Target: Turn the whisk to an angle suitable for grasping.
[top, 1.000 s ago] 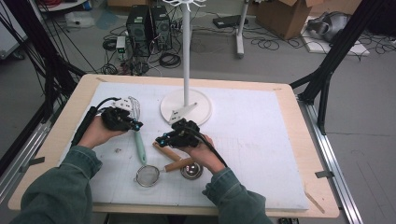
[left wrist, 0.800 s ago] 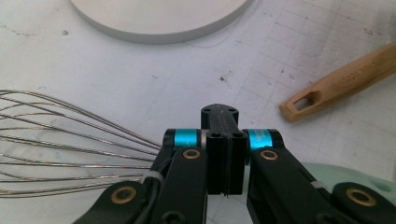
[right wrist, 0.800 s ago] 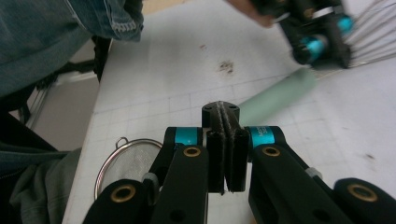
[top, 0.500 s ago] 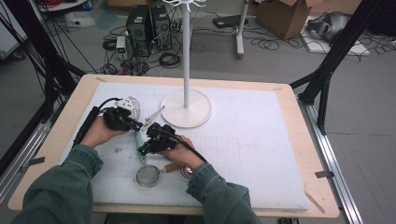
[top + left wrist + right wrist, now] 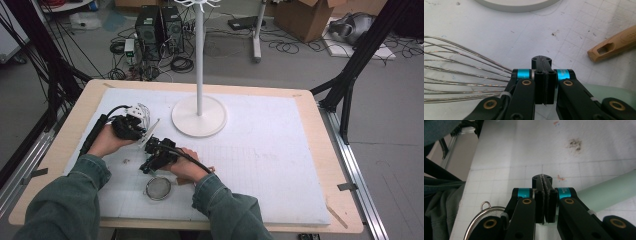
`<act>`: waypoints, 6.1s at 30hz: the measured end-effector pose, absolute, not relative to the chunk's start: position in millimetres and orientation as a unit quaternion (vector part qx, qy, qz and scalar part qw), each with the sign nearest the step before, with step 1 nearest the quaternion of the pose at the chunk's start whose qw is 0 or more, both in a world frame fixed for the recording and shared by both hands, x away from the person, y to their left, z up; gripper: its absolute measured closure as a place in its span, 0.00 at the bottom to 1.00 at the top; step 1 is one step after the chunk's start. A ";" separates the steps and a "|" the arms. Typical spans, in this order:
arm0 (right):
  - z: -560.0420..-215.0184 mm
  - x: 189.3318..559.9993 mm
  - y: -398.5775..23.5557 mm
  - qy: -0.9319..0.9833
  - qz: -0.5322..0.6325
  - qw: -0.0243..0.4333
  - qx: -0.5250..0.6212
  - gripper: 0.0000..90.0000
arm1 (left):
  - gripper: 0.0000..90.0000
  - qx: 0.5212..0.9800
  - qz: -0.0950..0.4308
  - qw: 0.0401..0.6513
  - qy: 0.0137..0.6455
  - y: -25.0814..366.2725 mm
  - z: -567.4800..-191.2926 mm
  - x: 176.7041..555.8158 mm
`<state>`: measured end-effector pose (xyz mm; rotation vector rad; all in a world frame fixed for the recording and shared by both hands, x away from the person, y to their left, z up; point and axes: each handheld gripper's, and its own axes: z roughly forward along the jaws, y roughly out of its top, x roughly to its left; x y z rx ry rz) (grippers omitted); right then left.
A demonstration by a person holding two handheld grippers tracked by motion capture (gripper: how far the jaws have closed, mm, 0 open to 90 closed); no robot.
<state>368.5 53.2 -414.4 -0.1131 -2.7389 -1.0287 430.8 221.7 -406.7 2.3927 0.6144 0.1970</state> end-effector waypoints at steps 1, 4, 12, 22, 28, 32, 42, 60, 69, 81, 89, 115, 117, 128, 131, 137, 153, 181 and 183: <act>-416.1 368.1 54.6 -0.932 -0.345 0.107 -0.037 0.99 | 0.99 0.910 0.075 0.331 0.237 221.1 -408.0 431.1; -420.6 367.9 57.3 -0.937 -0.332 0.102 -0.032 0.99 | 0.99 0.914 0.075 0.323 0.234 220.6 -408.2 431.8; -423.2 367.1 59.2 -0.942 -0.323 0.089 -0.028 0.99 | 0.99 0.915 0.073 0.319 0.236 221.4 -409.6 432.6; -421.9 368.0 54.8 -0.943 -0.320 0.083 -0.032 1.00 | 0.99 0.920 0.070 0.303 0.240 225.5 -408.1 429.2; -421.2 370.5 48.5 -0.943 -0.320 0.076 -0.041 1.00 | 0.99 0.923 0.072 0.295 0.237 228.0 -405.9 424.5; -421.2 371.7 45.7 -0.943 -0.320 0.075 -0.045 1.00 | 0.99 0.924 0.073 0.290 0.238 231.5 -405.4 422.3; -420.3 375.9 40.6 -0.945 -0.316 0.063 -0.055 1.00 | 0.99 0.932 0.075 0.268 0.233 236.4 -404.2 414.6; -423.9 385.5 34.0 -0.949 -0.302 0.046 -0.082 1.00 | 1.00 0.937 0.067 0.251 0.232 242.6 -399.4 407.4; -425.3 388.8 33.3 -0.947 -0.305 0.039 -0.091 1.00 | 1.00 0.940 0.067 0.243 0.231 248.9 -396.5 404.4; -426.4 394.9 31.1 -0.943 -0.317 0.027 -0.098 1.00 | 1.00 0.939 0.070 0.230 0.248 261.7 -399.1 405.7; -427.0 399.3 33.0 -0.942 -0.318 0.017 -0.104 1.00 | 1.00 0.938 0.060 0.232 0.249 265.7 -398.5 403.8; -429.6 407.7 28.3 -0.938 -0.317 -0.006 -0.137 1.00 | 1.00 0.945 0.018 0.241 0.223 273.9 -397.5 392.3; -429.5 407.7 28.4 -0.938 -0.317 -0.007 -0.137 1.00 | 1.00 0.944 0.017 0.243 0.223 273.9 -397.4 391.6; -430.2 409.7 28.0 -0.935 -0.321 -0.013 -0.147 0.99 | 1.00 0.942 0.007 0.256 0.217 275.9 -394.5 388.5; -430.7 410.7 27.8 -0.935 -0.325 -0.015 -0.142 0.99 | 0.99 0.939 0.007 0.263 0.223 277.2 -395.3 387.8; -425.0 408.3 24.8 -0.927 -0.342 0.002 -0.151 0.96 | 0.94 0.934 0.017 0.271 0.232 280.2 -395.1 388.2; -392.0 392.7 -49.0 -0.889 -0.424 0.002 -0.172 0.76 | 0.84 0.922 0.012 0.291 0.254 282.8 -394.1 390.9; -387.7 341.4 -197.1 -0.825 -0.491 -0.070 -0.271 0.35 | 0.71 0.913 0.028 0.312 0.261 280.9 -382.8 392.2; -388.4 338.9 -206.6 -0.821 -0.494 -0.076 -0.275 0.35 | 0.68 0.910 0.029 0.319 0.262 279.9 -379.3 390.7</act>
